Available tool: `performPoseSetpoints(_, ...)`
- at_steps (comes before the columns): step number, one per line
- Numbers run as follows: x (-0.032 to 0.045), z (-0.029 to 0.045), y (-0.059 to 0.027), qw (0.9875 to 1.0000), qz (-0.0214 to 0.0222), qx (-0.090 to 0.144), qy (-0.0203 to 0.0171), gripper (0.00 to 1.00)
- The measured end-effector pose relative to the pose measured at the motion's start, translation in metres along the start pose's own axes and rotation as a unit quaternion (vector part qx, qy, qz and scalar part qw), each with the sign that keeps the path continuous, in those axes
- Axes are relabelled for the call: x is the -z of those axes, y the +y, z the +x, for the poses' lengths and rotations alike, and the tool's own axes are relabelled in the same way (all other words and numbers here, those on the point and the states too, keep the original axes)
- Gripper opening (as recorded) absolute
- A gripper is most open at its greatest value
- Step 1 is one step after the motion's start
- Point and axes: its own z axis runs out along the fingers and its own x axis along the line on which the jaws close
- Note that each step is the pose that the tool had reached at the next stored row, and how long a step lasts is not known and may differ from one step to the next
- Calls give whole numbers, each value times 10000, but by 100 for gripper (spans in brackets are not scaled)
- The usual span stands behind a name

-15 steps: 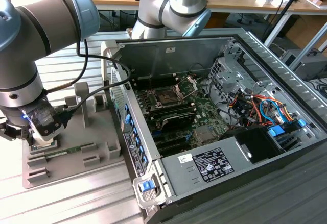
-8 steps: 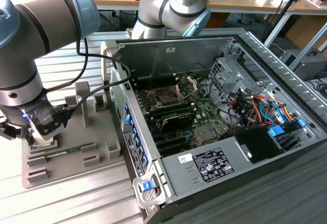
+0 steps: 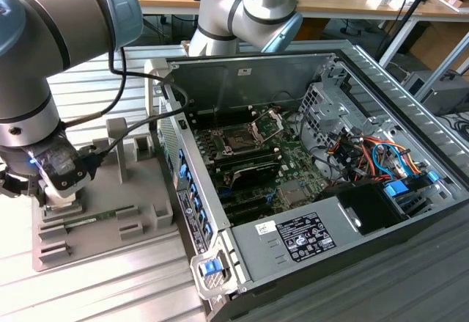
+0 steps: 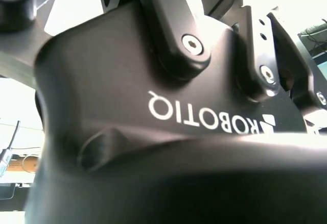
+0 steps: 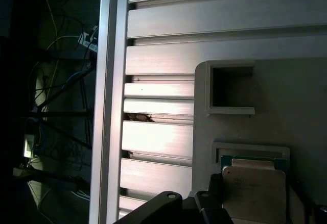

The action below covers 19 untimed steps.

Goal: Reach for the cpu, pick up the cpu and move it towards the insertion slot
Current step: 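Pick up the cpu and move it towards the insertion slot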

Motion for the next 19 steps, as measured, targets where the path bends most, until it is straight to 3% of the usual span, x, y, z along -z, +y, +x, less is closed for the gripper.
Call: performPoseSetpoints(19, 47, 0, 2, 10000, 0, 0, 0, 55)
